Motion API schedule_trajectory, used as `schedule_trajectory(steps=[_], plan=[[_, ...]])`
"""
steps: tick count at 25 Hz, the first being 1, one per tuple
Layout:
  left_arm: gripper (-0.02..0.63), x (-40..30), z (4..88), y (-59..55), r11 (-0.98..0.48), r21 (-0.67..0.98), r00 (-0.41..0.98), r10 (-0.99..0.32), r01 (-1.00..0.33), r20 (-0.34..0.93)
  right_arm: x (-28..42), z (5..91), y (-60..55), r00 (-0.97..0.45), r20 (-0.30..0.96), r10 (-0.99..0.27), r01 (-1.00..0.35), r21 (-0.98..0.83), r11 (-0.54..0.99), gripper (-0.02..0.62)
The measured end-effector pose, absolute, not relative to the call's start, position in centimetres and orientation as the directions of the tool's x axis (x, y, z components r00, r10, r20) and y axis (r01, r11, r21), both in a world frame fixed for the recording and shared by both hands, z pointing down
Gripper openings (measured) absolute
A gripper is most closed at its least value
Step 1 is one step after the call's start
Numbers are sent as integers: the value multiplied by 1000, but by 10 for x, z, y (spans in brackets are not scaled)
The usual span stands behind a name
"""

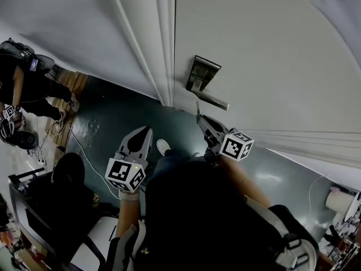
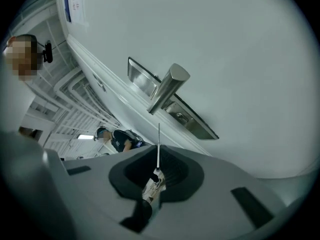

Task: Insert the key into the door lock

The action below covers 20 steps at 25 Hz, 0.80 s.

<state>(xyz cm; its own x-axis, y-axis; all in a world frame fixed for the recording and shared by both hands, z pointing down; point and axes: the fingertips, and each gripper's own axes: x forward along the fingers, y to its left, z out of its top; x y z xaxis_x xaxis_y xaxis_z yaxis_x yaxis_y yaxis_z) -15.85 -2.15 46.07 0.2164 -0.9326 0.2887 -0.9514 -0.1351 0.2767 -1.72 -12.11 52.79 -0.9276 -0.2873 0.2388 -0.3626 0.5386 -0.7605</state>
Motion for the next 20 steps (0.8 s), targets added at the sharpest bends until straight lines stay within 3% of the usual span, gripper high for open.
schedule_trajectory(steps=[20], plan=[[8, -211, 493, -46, -356, 294, 444, -832, -887, 332, -59, 557, -151, -818, 159, -553, -324, -921, 215, 32]])
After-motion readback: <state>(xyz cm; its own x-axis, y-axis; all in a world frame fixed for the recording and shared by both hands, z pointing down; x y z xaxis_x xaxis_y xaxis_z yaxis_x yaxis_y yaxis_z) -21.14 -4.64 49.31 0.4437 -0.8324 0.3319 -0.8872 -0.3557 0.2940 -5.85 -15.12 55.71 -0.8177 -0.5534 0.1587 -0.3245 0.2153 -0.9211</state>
